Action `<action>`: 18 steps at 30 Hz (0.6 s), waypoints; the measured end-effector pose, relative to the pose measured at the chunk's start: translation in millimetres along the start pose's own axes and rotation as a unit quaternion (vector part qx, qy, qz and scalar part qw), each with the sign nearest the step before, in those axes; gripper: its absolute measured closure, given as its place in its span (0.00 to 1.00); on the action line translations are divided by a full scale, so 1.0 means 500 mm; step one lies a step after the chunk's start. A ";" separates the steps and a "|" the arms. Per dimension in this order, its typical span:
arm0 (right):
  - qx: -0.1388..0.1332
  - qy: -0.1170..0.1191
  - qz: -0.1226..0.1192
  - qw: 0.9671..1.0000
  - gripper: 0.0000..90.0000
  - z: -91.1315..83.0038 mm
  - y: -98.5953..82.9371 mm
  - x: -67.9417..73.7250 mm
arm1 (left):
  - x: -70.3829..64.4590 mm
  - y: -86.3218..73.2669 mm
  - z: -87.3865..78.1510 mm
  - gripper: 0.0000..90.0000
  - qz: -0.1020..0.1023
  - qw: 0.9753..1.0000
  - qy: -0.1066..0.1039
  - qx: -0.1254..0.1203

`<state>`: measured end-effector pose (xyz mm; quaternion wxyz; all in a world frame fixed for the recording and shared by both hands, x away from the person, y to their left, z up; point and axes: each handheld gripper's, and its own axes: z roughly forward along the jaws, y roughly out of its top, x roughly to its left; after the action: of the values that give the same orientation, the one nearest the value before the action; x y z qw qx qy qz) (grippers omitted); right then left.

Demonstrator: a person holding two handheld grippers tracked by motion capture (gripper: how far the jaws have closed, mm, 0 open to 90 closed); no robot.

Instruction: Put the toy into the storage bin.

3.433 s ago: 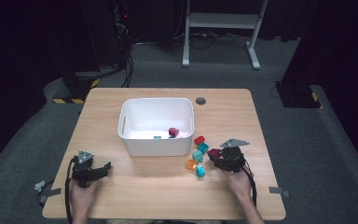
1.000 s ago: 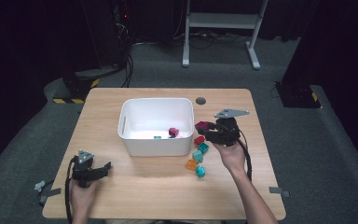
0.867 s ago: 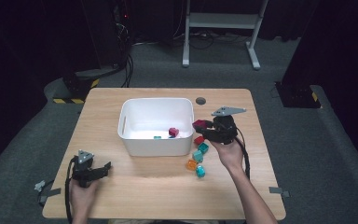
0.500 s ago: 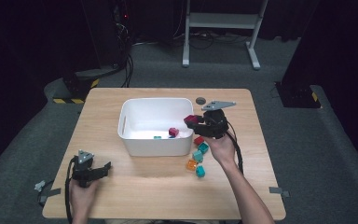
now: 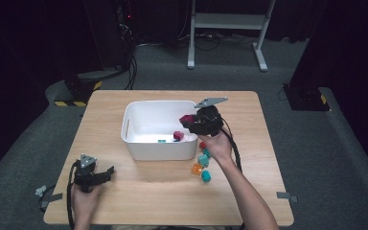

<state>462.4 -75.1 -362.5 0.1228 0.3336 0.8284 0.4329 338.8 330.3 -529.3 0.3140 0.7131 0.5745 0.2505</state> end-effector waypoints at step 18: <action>0.044 0.003 -0.002 0.999 0.58 0.062 0.022 0.004 | 0.000 0.000 0.000 0.20 0.000 1.000 -0.001 0.000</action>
<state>481.3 -49.6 -372.0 0.1060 0.3356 0.8478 0.3968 339.0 330.4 -529.3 0.3139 0.7135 0.5744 0.2499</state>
